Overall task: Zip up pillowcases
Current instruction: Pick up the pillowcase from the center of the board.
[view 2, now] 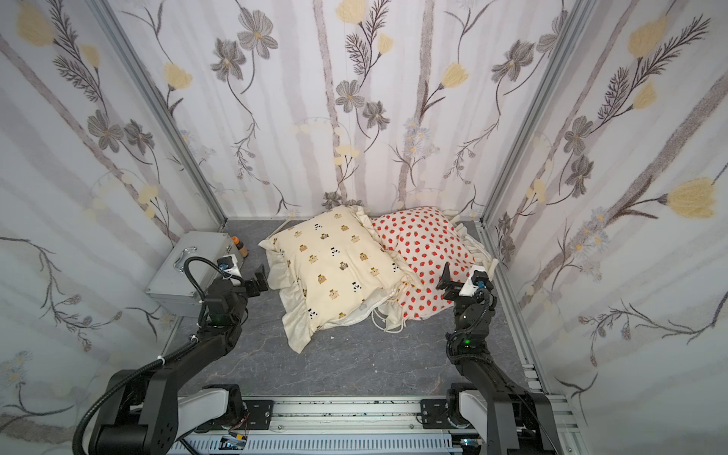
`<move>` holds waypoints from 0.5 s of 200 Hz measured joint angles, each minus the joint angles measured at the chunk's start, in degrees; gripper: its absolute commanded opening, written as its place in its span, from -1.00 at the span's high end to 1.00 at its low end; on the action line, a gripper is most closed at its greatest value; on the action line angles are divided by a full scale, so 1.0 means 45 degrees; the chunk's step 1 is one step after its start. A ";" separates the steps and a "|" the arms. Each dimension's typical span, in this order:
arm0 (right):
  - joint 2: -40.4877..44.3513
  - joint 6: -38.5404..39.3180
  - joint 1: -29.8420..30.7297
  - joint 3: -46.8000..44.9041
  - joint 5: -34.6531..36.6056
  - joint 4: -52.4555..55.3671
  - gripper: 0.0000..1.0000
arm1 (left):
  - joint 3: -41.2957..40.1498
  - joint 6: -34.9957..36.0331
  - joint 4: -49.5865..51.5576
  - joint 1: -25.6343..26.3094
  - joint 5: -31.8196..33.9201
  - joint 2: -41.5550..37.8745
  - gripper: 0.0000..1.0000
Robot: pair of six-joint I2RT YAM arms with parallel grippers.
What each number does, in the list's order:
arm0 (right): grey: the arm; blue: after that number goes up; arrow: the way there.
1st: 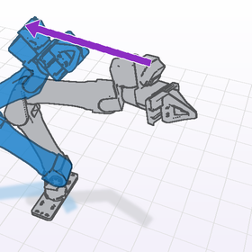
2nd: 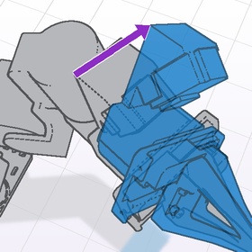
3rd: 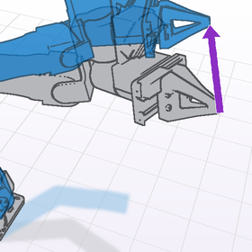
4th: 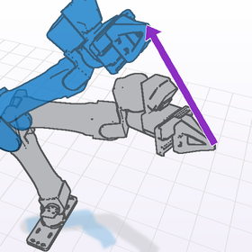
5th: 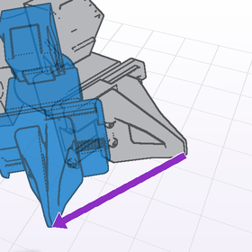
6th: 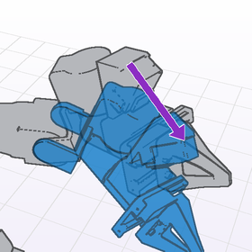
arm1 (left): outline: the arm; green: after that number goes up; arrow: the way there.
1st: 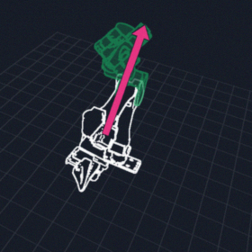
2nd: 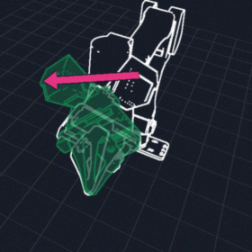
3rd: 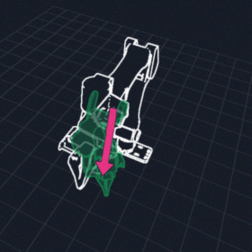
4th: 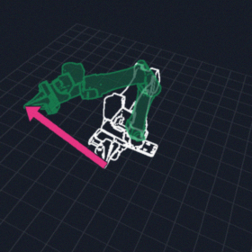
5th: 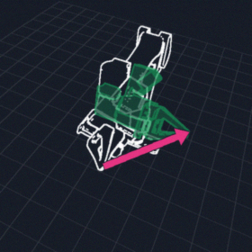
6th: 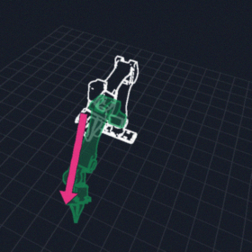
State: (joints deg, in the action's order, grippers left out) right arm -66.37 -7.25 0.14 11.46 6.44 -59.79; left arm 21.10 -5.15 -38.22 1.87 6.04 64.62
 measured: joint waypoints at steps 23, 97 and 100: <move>0.0845 -0.1302 -0.0053 0.1107 0.0219 0.2322 -1.00 | 0.0282 -0.1360 0.1287 -0.0015 -0.0151 -0.1200 -1.00; 0.2273 -0.5275 -0.0321 0.1501 -0.2239 0.6800 -1.00 | 0.0733 -0.5901 0.5265 -0.0107 -0.0797 -0.3473 -1.00; 0.2297 -0.5353 -0.0267 0.1525 -0.2254 0.6917 -1.00 | 0.0738 -0.5984 0.5430 -0.0107 -0.0821 -0.3555 -1.00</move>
State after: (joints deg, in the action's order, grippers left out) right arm -56.03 -31.33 -1.06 18.33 -3.70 -28.67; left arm 24.43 -32.08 -13.78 1.39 2.35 48.62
